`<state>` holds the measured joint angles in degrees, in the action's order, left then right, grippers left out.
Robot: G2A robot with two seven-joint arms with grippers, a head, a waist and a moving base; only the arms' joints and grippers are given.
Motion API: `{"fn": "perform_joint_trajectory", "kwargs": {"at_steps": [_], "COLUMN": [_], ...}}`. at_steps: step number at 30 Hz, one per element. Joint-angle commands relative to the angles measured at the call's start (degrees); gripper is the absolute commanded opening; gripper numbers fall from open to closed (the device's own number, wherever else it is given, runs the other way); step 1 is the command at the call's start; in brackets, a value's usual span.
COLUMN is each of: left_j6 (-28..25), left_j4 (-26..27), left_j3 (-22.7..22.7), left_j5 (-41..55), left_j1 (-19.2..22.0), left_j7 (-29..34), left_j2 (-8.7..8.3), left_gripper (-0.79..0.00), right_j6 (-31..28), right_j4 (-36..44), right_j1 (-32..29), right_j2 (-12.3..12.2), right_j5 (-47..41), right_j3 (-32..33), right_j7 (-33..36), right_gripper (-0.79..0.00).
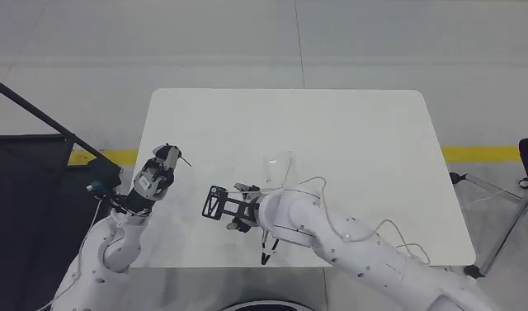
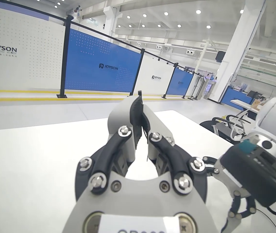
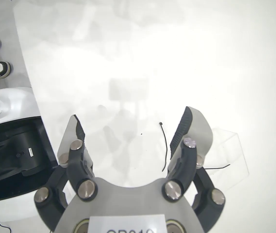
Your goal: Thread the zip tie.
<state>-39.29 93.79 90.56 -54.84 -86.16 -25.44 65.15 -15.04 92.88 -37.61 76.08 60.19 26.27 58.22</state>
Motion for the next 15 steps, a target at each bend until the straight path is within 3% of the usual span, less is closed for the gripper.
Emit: {"fn": "perform_joint_trajectory", "kwargs": {"at_steps": [1, 6, 15], "left_j6": [0.01, 0.01, 0.01], "left_j4": [0.0, 0.0, 0.0], "left_j3": [0.0, 0.0, 0.0], "left_j5": [-0.03, -0.03, -0.03], "left_j1": [0.0, 0.0, 0.0], "left_j7": [-0.02, -0.02, -0.02], "left_j2": [0.0, 0.0, 0.0], "left_gripper": [-0.785, -0.785, -0.785], "right_j6": [0.36, 2.5, 4.47], "right_j4": [-1.74, -4.89, -10.69], "right_j1": [1.26, 3.66, 6.53], "right_j2": [1.1, 3.34, 6.77], "right_j5": [-0.01, 1.28, -0.27], "right_j3": [-1.08, -2.8, -3.72], "right_j7": [0.87, 4.12, 9.21], "right_gripper": [-0.163, -0.271, -0.308]}}
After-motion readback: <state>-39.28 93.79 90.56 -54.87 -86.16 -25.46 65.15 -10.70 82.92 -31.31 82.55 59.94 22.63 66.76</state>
